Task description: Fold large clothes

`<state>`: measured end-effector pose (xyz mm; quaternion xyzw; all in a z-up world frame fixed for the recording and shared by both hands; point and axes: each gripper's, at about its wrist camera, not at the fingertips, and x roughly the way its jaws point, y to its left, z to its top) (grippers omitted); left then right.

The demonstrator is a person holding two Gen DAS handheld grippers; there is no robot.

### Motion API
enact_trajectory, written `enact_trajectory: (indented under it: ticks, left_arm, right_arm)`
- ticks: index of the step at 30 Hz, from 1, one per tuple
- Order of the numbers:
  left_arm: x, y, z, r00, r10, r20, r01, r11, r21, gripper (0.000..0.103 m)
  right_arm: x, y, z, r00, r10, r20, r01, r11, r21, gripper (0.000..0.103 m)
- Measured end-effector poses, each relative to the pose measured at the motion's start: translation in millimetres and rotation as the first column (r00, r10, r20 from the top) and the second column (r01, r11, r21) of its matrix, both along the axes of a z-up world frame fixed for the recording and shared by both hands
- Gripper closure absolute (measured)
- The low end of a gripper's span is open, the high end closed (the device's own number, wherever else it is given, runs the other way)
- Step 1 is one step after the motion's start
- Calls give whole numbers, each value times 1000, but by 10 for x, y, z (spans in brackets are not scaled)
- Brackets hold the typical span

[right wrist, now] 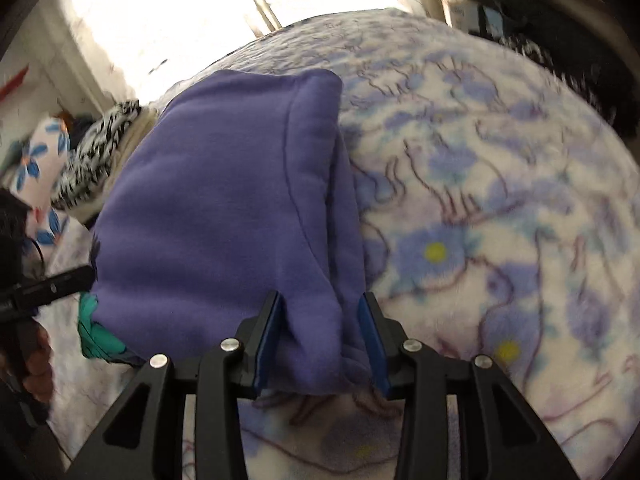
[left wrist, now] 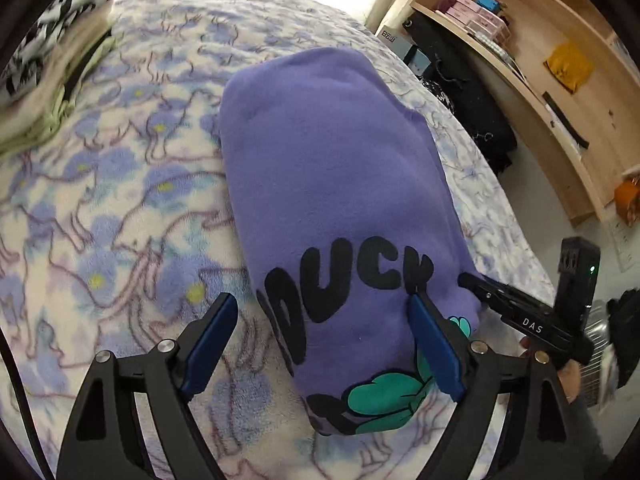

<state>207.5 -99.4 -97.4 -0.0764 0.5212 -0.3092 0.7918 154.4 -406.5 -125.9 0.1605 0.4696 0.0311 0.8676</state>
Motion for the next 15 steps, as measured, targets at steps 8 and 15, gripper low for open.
enact_trajectory:
  ticks: [8, 15]
  left_arm:
    - [-53, 33, 56, 998, -23, 57, 20, 999, 43, 17]
    - [-41, 81, 78, 999, -2, 32, 1, 999, 46, 16]
  right_arm:
    - [-12, -125, -10, 1000, -7, -20, 8, 998, 67, 62]
    - [-3, -140, 94, 999, -9, -32, 13, 995, 100, 58]
